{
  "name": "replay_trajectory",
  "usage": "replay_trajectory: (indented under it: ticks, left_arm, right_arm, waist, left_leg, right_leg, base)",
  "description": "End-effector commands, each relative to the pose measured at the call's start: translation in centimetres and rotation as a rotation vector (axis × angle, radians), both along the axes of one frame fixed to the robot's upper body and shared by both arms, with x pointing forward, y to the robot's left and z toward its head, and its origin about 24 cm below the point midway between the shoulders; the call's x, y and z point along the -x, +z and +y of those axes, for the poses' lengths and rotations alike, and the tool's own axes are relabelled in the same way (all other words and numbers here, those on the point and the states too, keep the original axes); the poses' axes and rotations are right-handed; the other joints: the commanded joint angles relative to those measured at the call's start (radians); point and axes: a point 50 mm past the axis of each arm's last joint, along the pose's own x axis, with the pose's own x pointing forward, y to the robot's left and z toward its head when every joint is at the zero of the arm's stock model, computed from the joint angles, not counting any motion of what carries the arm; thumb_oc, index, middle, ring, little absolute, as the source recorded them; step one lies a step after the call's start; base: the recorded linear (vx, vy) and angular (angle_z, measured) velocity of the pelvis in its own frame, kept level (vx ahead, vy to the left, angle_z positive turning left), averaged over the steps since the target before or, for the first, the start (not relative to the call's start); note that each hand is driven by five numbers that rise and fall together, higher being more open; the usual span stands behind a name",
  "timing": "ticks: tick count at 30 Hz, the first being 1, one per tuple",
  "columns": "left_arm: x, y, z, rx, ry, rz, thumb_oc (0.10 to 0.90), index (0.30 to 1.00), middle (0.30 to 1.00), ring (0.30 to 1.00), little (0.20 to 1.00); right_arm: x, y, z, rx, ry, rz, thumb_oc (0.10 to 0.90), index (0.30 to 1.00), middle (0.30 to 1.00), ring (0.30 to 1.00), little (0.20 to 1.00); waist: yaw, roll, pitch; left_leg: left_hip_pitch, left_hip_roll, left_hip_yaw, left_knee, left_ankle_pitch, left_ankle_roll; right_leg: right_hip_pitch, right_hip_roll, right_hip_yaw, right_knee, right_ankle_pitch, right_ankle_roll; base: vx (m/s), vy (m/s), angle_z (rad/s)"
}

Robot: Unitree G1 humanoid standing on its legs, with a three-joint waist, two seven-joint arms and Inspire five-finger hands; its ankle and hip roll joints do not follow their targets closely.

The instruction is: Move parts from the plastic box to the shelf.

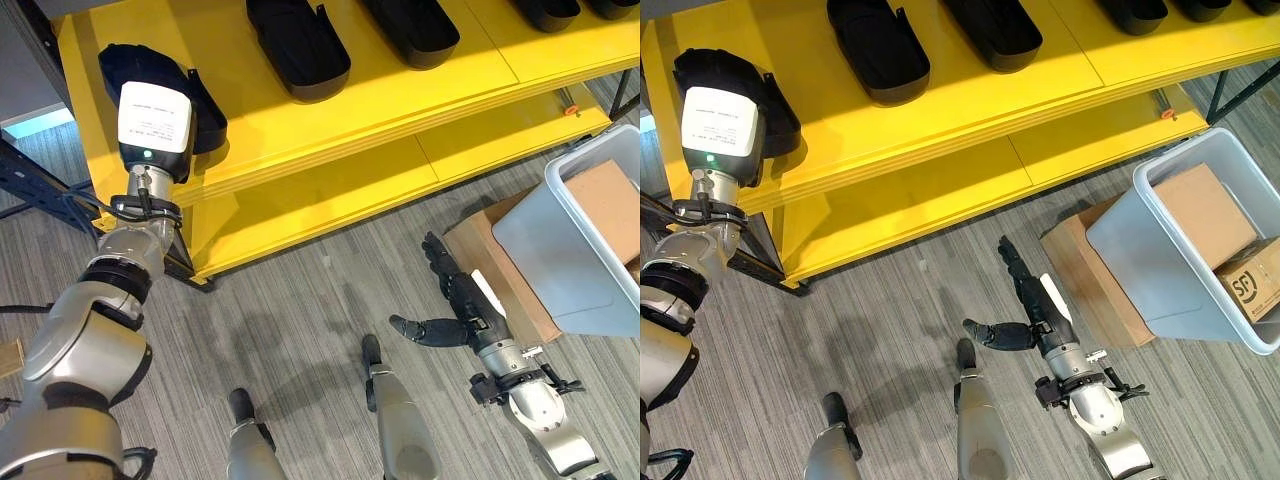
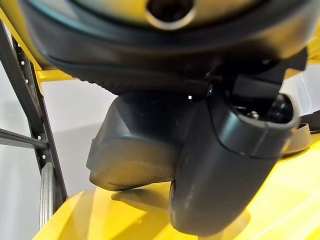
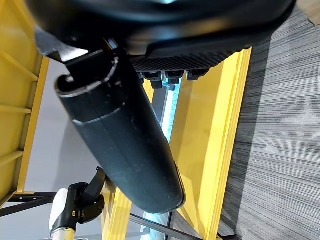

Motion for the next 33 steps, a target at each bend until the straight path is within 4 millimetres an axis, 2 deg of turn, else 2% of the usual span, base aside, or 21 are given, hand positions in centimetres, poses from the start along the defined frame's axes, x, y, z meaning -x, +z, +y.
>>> replay_trajectory:
  ticks: [1,13,18,21,33]
  left_arm:
    - [1.3,3.8,3.3,-0.056,0.108,-0.071,0.400,0.300,0.300,0.300,0.300]
    - [1.4,4.9,2.5,-0.179,0.062,-0.083,0.400,0.300,0.300,0.300,0.300]
    - [1.6,6.1,1.7,-0.263,0.027,-0.104,0.400,0.300,0.300,0.300,0.300]
    - [1.7,6.4,2.1,-0.271,0.050,-0.106,0.400,0.300,0.300,0.300,0.300]
    - [1.8,8.2,1.3,-0.293,0.017,-0.155,0.400,0.300,0.300,0.300,0.300]
  right_arm:
    - [-0.2,5.1,0.0,-0.085,0.014,-0.281,0.900,1.000,1.000,1.000,1.000]
    - [0.2,5.1,-0.4,-0.084,0.007,-0.282,0.900,1.000,1.000,1.000,1.000]
    - [0.3,5.1,-0.8,-0.080,-0.003,-0.279,0.900,1.000,1.000,1.000,1.000]
    - [0.4,5.0,-1.0,-0.082,-0.011,-0.277,0.900,1.000,1.000,1.000,1.000]
    - [0.8,5.0,-1.6,-0.078,-0.037,-0.275,0.900,1.000,1.000,1.000,1.000]
  waist:
    - [-0.020,-0.011,-0.064]
    - [-0.016,0.006,-0.083]
    - [-0.012,0.014,-0.095]
    - [-0.013,0.018,-0.103]
    - [-0.017,0.026,-0.123]
  left_leg:
    - [-0.044,0.003,0.008,0.006,0.051,0.042]
    - [-0.074,0.004,0.003,0.037,0.032,0.042]
    - [-0.086,0.005,-0.004,0.041,0.029,0.042]
    - [-0.095,0.004,-0.005,0.045,0.027,0.042]
    - [-0.115,0.009,-0.005,0.063,0.020,0.041]
  right_leg:
    - [0.024,-0.011,0.006,0.033,-0.037,0.038]
    - [0.011,-0.013,0.009,0.040,-0.042,0.037]
    - [0.002,-0.013,0.007,0.046,-0.044,0.037]
    - [-0.004,-0.011,0.008,0.047,-0.044,0.037]
    - [-0.021,-0.010,0.016,0.055,-0.043,0.038]
  base:
    - [0.01,0.015,-0.03]
    - [0.00,0.000,0.00]
    - [0.00,0.000,0.00]
    - [0.00,0.000,0.00]
    - [0.00,-0.001,0.00]
